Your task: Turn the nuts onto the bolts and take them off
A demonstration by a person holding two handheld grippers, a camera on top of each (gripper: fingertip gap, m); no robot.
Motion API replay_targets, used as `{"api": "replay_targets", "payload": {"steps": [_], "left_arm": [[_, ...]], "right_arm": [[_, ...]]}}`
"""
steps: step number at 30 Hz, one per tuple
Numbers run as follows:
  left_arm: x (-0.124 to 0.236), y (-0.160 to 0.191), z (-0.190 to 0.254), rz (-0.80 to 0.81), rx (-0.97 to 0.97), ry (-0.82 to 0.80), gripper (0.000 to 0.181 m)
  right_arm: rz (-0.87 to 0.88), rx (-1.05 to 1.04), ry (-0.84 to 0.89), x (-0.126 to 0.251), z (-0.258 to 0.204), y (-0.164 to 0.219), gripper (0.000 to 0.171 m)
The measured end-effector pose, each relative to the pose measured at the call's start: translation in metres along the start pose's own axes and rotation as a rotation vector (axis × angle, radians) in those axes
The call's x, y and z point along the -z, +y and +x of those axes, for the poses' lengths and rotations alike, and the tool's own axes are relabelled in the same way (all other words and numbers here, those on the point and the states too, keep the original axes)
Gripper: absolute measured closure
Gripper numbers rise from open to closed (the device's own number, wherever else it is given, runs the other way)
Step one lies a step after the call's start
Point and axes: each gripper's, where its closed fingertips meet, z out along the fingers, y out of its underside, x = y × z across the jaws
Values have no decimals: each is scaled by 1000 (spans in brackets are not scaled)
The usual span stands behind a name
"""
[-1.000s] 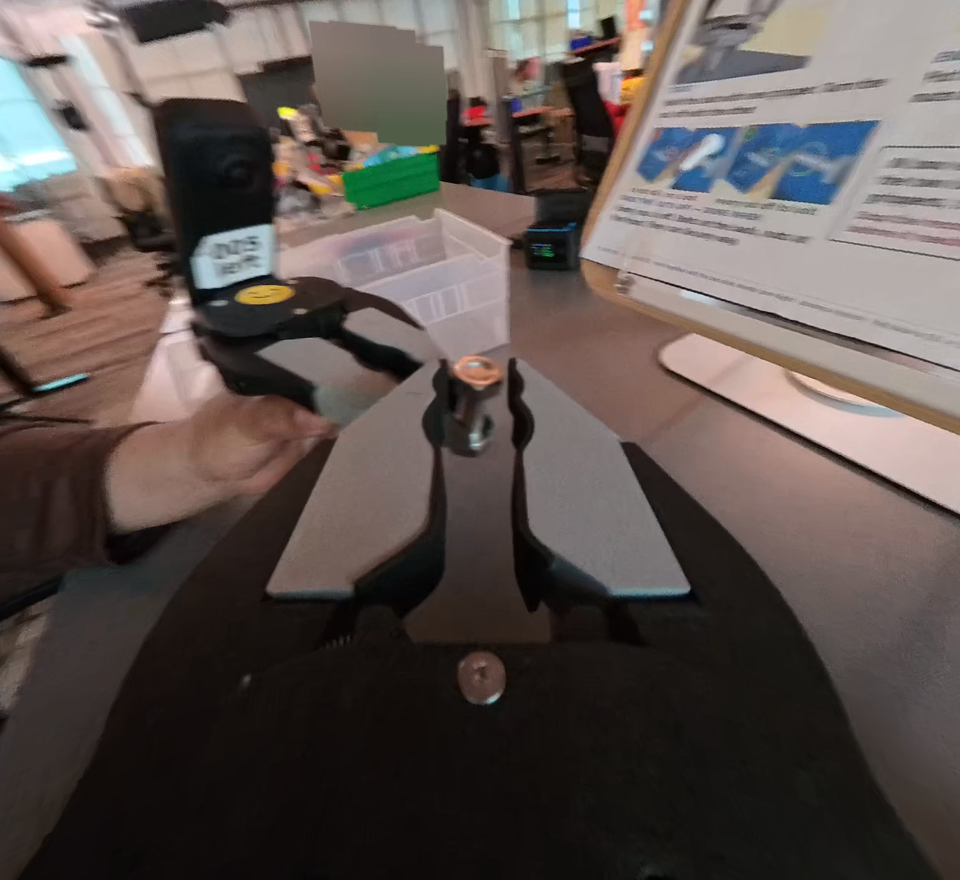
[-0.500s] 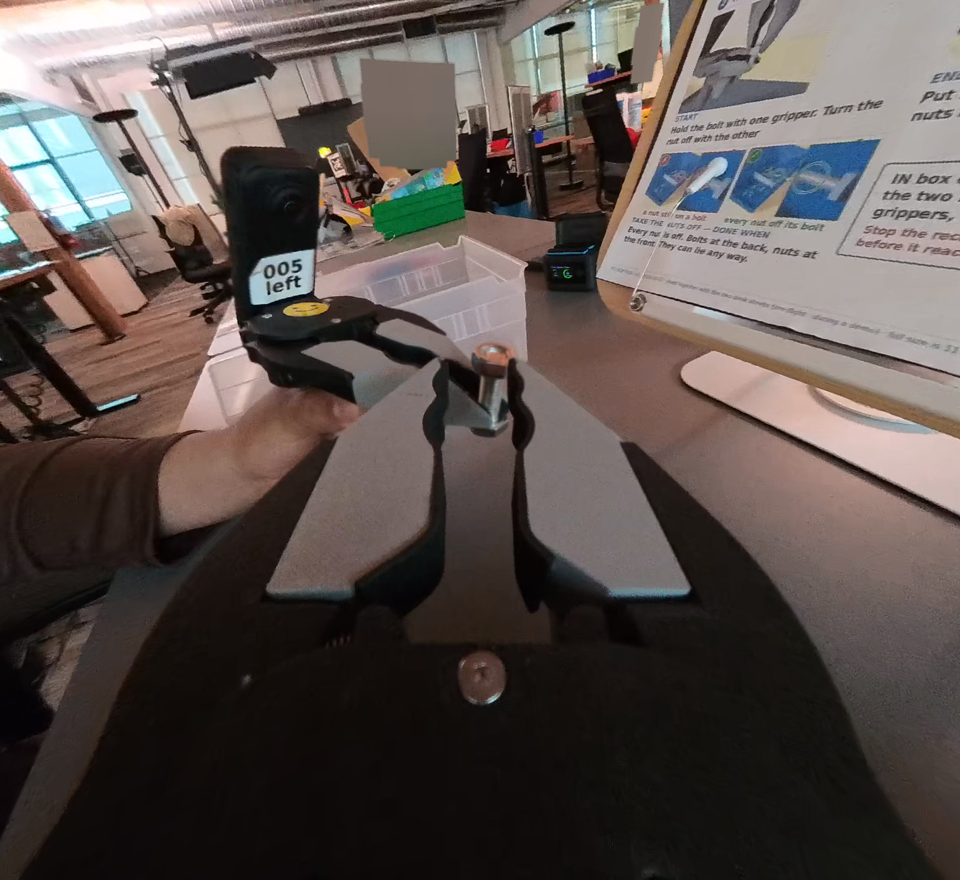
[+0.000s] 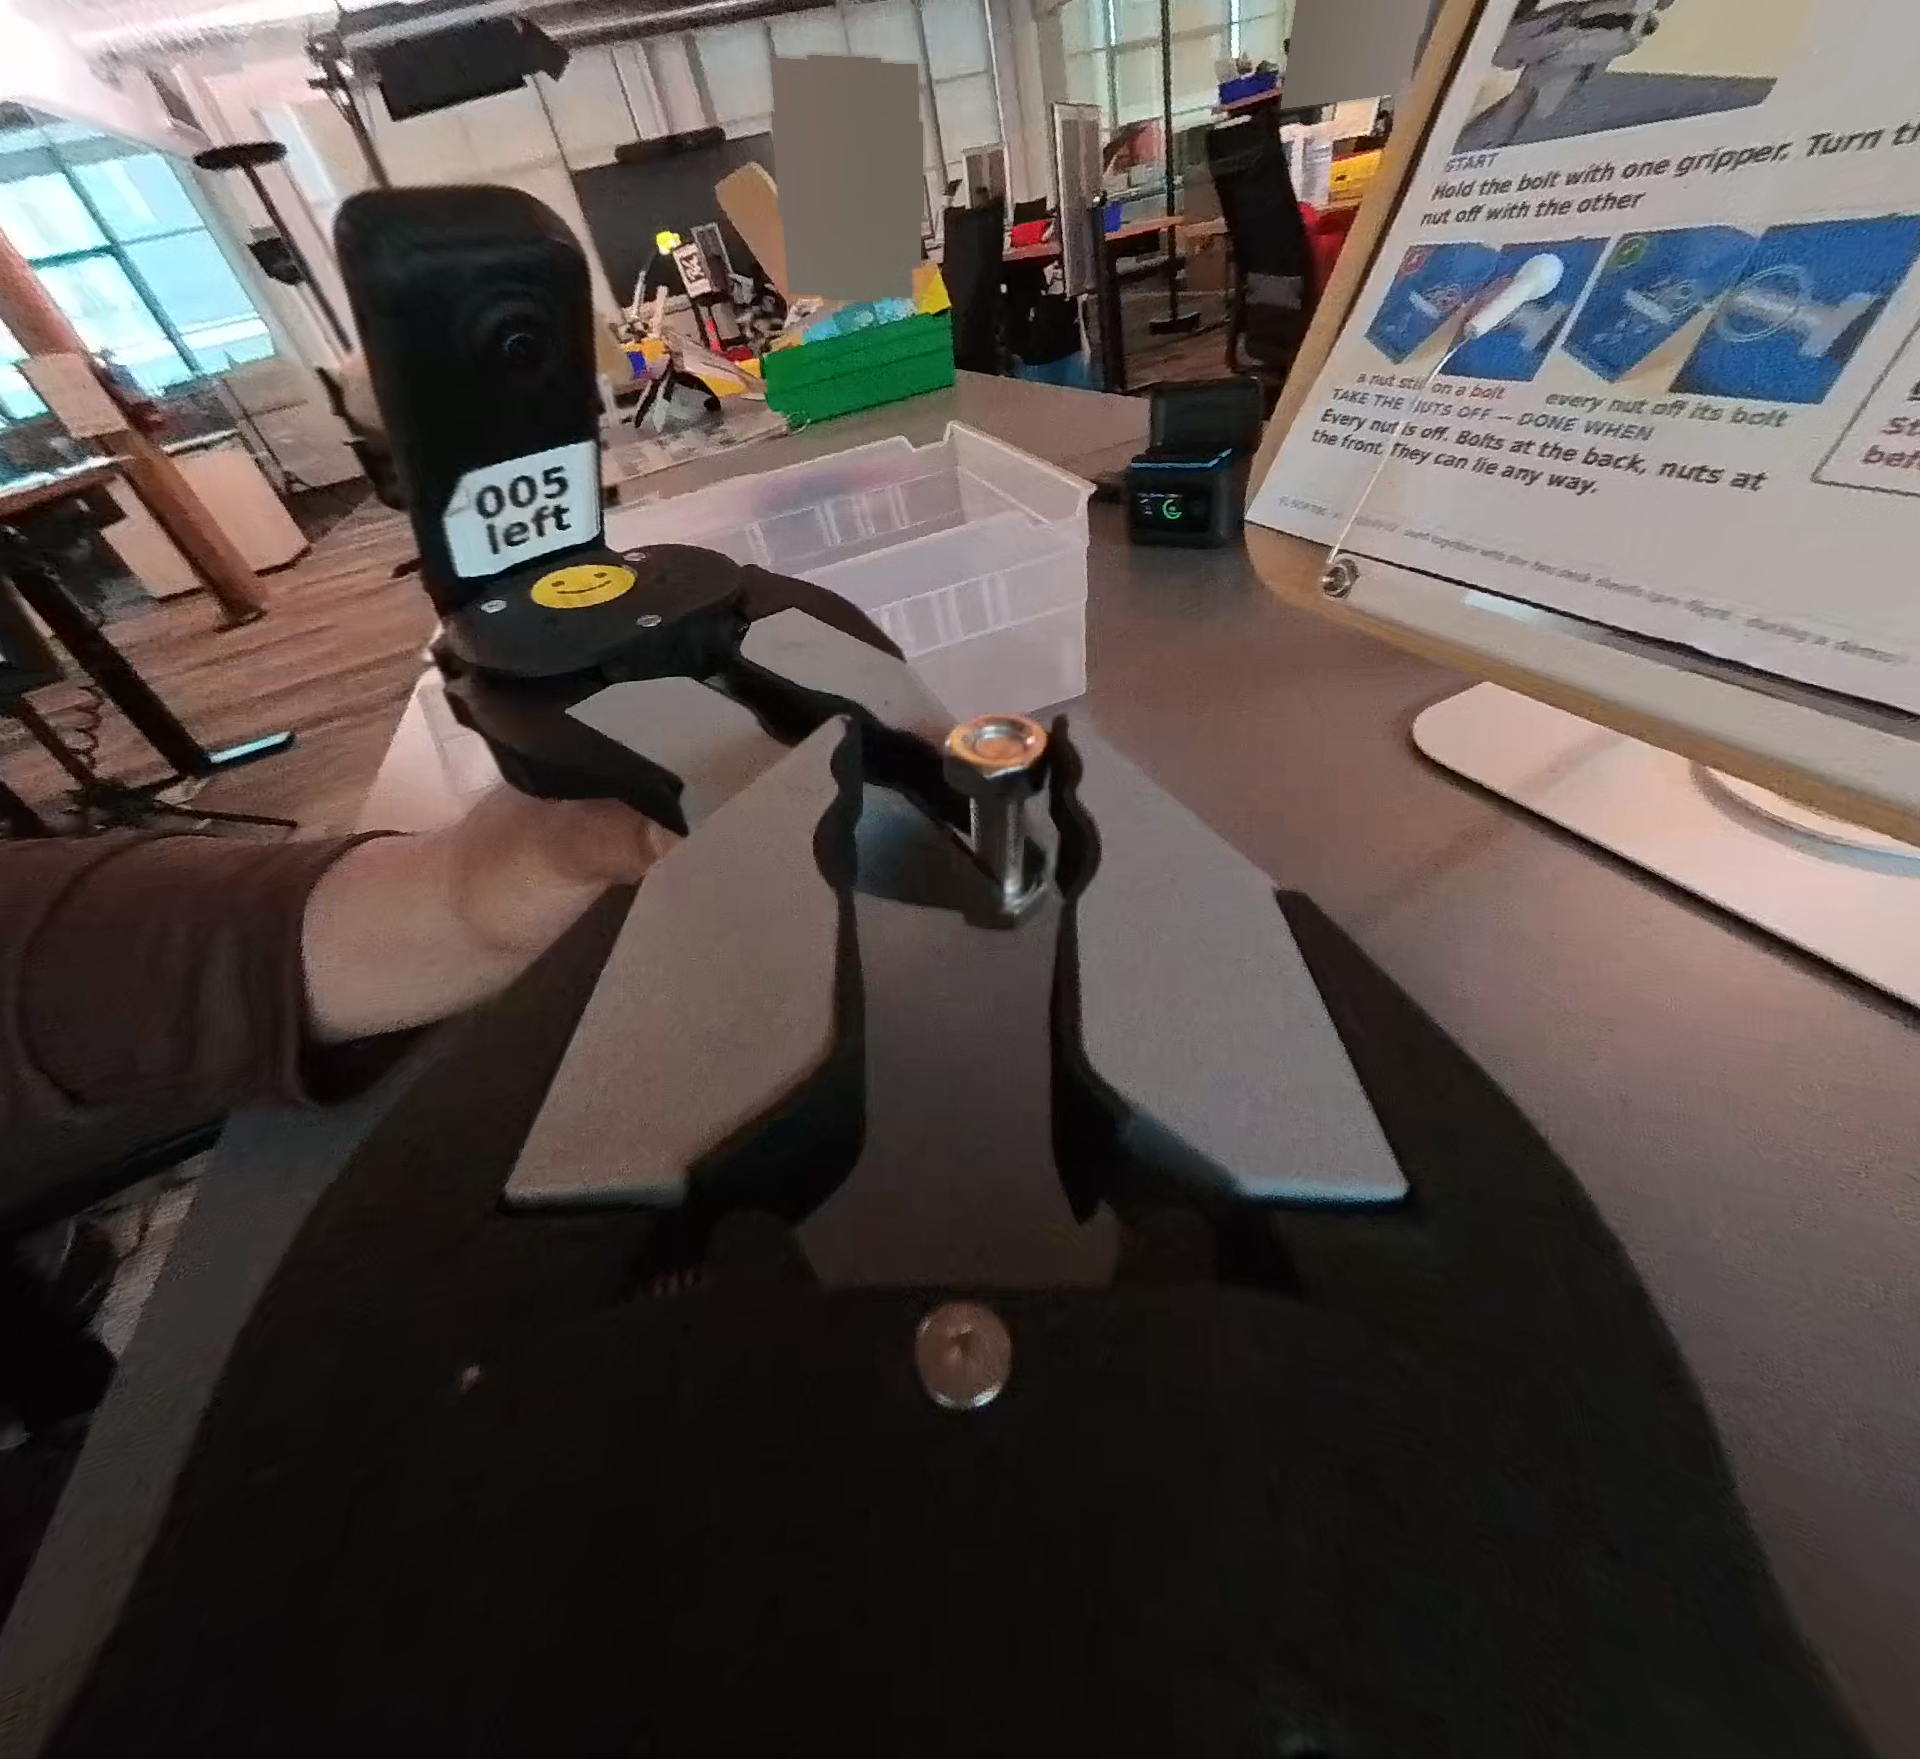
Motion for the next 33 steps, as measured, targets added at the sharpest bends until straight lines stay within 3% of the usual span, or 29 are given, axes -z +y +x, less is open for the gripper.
{"api": "replay_targets", "payload": {"steps": [10, 20, 33], "left_arm": [[0, 2, -3, -17, -12, -28, 174], [0, 1, 1, -10, -6, 1, 174], [1, 6, -8, -24, 49, -21, 174]], "right_arm": [[7, -19, -4, 3, 2, -1, 143], [-3, 24, 48, -1, 4, 1, 133], [10, -28, 26, 4, 5, 1, 143]]}}
